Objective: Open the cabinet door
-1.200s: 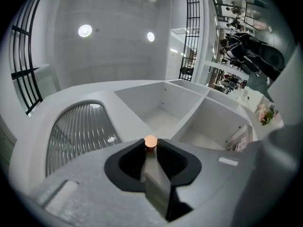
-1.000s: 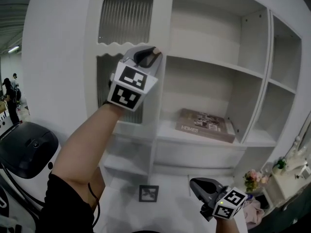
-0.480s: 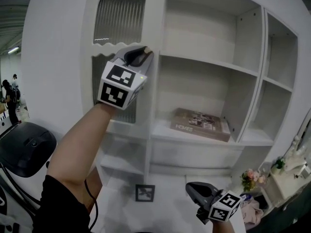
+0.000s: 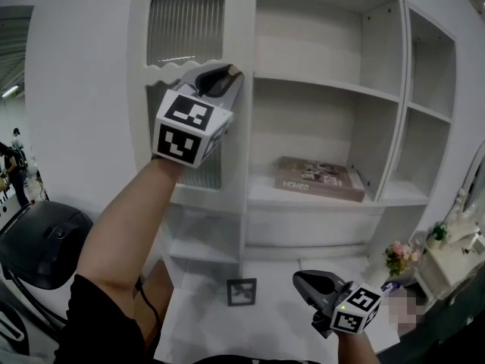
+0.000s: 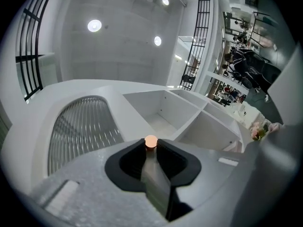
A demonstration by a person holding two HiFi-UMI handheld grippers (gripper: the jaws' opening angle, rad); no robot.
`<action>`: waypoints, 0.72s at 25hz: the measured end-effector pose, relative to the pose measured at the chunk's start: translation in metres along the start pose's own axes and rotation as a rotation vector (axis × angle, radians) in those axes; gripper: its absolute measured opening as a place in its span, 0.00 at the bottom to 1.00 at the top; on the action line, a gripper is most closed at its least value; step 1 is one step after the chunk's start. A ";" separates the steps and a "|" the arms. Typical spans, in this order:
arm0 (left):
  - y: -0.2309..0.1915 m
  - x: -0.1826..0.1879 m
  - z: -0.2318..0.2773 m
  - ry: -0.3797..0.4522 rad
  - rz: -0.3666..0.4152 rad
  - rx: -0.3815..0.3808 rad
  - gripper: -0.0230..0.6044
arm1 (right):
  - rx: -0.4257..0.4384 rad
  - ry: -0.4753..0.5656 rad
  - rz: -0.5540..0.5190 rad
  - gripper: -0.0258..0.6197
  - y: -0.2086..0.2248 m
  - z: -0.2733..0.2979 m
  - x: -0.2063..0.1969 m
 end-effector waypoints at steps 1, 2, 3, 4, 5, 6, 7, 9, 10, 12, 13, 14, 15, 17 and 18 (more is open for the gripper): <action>0.000 0.002 -0.003 0.006 -0.012 -0.005 0.15 | 0.001 0.003 -0.004 0.04 -0.006 0.003 0.001; -0.001 0.003 -0.006 0.012 -0.022 -0.010 0.15 | 0.001 0.007 -0.008 0.04 -0.013 0.006 0.001; -0.002 0.005 -0.009 0.019 -0.029 -0.016 0.15 | -0.001 0.011 -0.010 0.04 -0.019 0.009 0.001; -0.003 0.007 -0.012 0.025 -0.033 -0.022 0.15 | -0.003 0.015 -0.010 0.04 -0.024 0.011 0.000; -0.004 0.009 -0.016 0.031 -0.037 -0.028 0.15 | -0.006 0.018 -0.009 0.04 -0.030 0.012 0.000; -0.005 0.012 -0.019 0.035 -0.038 -0.034 0.15 | -0.010 0.019 -0.008 0.04 -0.036 0.014 -0.001; -0.006 0.014 -0.022 0.039 -0.039 -0.041 0.15 | -0.014 0.019 -0.008 0.04 -0.042 0.016 -0.002; -0.008 0.018 -0.027 0.044 -0.046 -0.057 0.15 | -0.023 0.021 -0.011 0.04 -0.054 0.019 -0.004; -0.009 0.020 -0.029 0.047 -0.051 -0.065 0.15 | -0.028 0.024 -0.013 0.04 -0.061 0.019 -0.004; -0.011 0.023 -0.035 0.060 -0.064 -0.076 0.15 | -0.043 0.032 -0.017 0.04 -0.073 0.020 -0.003; -0.012 0.024 -0.037 0.068 -0.070 -0.080 0.15 | -0.052 0.034 -0.018 0.04 -0.079 0.021 -0.003; -0.013 0.025 -0.040 0.075 -0.075 -0.085 0.15 | -0.060 0.033 -0.019 0.04 -0.084 0.021 -0.003; -0.015 0.026 -0.043 0.080 -0.079 -0.089 0.15 | -0.069 0.031 -0.019 0.04 -0.090 0.022 -0.004; -0.017 0.027 -0.047 0.089 -0.087 -0.098 0.15 | -0.084 0.023 -0.020 0.04 -0.101 0.023 -0.006; -0.019 0.028 -0.049 0.093 -0.091 -0.102 0.15 | -0.092 0.020 -0.021 0.04 -0.106 0.024 -0.008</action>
Point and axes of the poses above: the fingertips, and each gripper's own axes: z forward along the fingers, y to its right, x out of its top, the point moved 10 cm from there along -z, backward along the fingers, and after that the axes turned 7 degrees about y, right-handed, at the moved point
